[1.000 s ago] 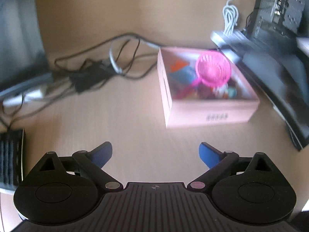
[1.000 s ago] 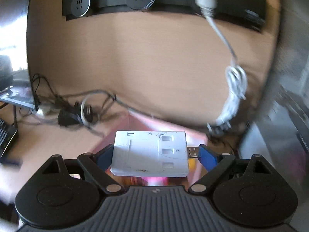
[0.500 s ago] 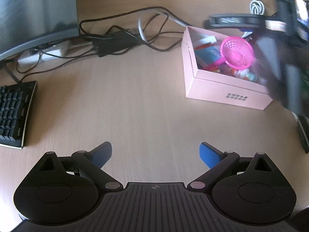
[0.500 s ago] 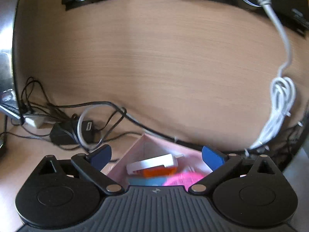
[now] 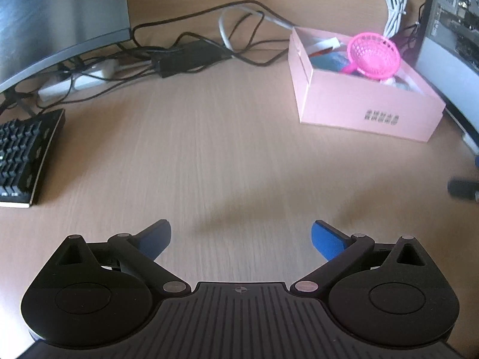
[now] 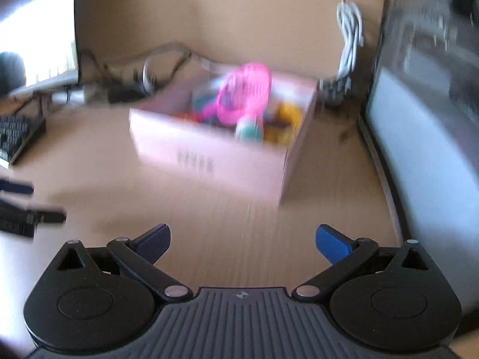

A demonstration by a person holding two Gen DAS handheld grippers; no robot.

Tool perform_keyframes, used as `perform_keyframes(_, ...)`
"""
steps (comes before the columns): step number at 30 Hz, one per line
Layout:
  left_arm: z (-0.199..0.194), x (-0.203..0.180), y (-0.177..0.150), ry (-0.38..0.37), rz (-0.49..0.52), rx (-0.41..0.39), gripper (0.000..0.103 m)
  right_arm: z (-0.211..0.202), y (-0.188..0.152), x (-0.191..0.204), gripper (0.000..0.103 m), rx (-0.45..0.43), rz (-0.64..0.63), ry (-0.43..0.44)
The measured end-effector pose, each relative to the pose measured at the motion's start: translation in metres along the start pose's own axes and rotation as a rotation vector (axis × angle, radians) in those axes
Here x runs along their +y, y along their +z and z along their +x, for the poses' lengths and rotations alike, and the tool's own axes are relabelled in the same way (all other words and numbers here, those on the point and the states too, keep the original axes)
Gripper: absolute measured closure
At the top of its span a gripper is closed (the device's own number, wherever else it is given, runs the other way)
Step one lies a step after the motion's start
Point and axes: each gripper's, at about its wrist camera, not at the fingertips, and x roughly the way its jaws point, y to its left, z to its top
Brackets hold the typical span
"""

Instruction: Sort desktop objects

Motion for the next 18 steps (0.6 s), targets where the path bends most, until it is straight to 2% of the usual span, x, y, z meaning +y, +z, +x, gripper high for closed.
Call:
perform_keyframes(5, 0.001, -0.005, -0.005, 0.004, 0.011, -0.057, 0.0, 0.011, -0.011, 0.008, 0.0, 0.008, 0.03, -0.003)
perform_keyframes(10, 0.007, -0.006, -0.006, 0.017, -0.004, -0.136, 0.0, 0.021, -0.016, 0.015, 0.0, 0.029, -0.012, -0.02)
perform_keyframes(18, 0.012, -0.006, 0.0, 0.008, -0.001, -0.15, 0.0, 0.031, -0.018, 0.011, 0.0, -0.083, -0.027, 0.018)
